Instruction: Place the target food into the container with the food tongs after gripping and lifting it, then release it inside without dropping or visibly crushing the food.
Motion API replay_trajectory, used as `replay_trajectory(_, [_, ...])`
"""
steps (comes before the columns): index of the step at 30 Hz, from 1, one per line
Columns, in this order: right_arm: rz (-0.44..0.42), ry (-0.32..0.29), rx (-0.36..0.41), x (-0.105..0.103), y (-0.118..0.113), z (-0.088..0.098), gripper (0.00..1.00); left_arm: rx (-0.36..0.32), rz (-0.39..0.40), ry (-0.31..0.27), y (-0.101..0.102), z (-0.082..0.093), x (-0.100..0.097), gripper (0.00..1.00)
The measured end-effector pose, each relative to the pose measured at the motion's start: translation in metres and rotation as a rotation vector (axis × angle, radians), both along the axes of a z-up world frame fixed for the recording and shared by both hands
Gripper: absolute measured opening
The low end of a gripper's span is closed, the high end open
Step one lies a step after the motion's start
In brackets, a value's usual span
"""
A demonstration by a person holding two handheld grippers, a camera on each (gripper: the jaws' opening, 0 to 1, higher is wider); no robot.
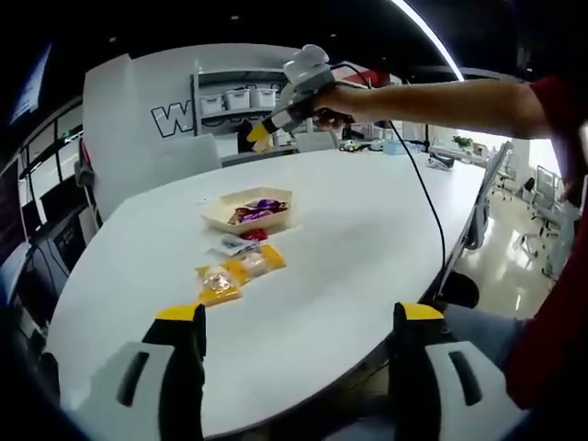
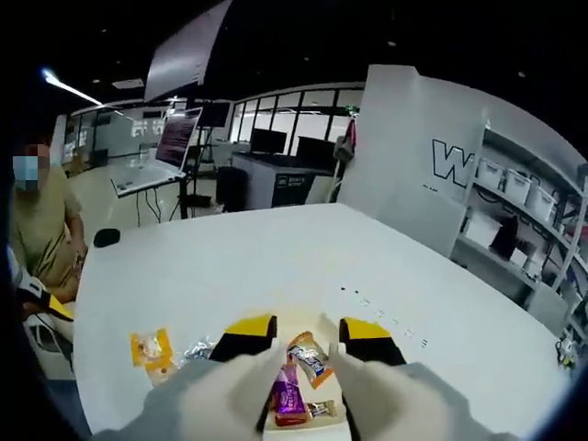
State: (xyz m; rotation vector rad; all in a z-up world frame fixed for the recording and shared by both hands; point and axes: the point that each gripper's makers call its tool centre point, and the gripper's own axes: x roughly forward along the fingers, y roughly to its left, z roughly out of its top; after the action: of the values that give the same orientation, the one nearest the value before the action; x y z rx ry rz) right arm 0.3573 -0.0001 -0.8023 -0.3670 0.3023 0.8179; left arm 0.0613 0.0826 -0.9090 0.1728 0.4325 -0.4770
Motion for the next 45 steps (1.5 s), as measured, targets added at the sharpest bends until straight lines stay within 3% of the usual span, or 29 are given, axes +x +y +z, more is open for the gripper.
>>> replay_trajectory(5, [0.009, -0.023, -0.027, 0.001, 0.001, 0.000, 0.23, -0.009, -0.007, -0.002, -0.004, 0.000, 0.000, 0.82])
replay_trajectory(10, [-0.013, 0.002, 0.039, 0.005, 0.001, 0.007, 0.24, -0.009, -0.006, -0.001, -0.003, 0.000, -0.001, 0.82])
replay_trajectory(23, [-0.027, 0.028, 0.081, 0.003, -0.003, 0.009, 0.25, -0.008, -0.007, -0.005, -0.002, 0.003, -0.002, 0.82])
replay_trajectory(26, [-0.033, 0.064, 0.140, -0.002, -0.003, 0.014, 0.25, -0.011, -0.005, -0.006, -0.002, 0.003, -0.002, 0.82])
replay_trajectory(30, [-0.032, 0.064, 0.153, -0.002, -0.004, 0.018, 0.25, -0.008, -0.006, -0.005, -0.002, 0.002, -0.002, 0.82])
replay_trajectory(35, [-0.012, 0.077, 0.155, -0.012, -0.001, 0.015, 0.25, -0.011, -0.010, -0.002, -0.005, 0.003, -0.002, 0.82])
replay_trajectory(38, [-0.004, 0.137, 0.190, -0.022, 0.003, 0.008, 0.26, -0.013, -0.015, -0.003, -0.008, 0.003, -0.002, 0.82])
replay_trajectory(45, [0.024, 0.141, 0.164, -0.034, 0.003, -0.010, 0.25, -0.007, -0.026, -0.004, -0.011, 0.005, -0.004, 0.82])
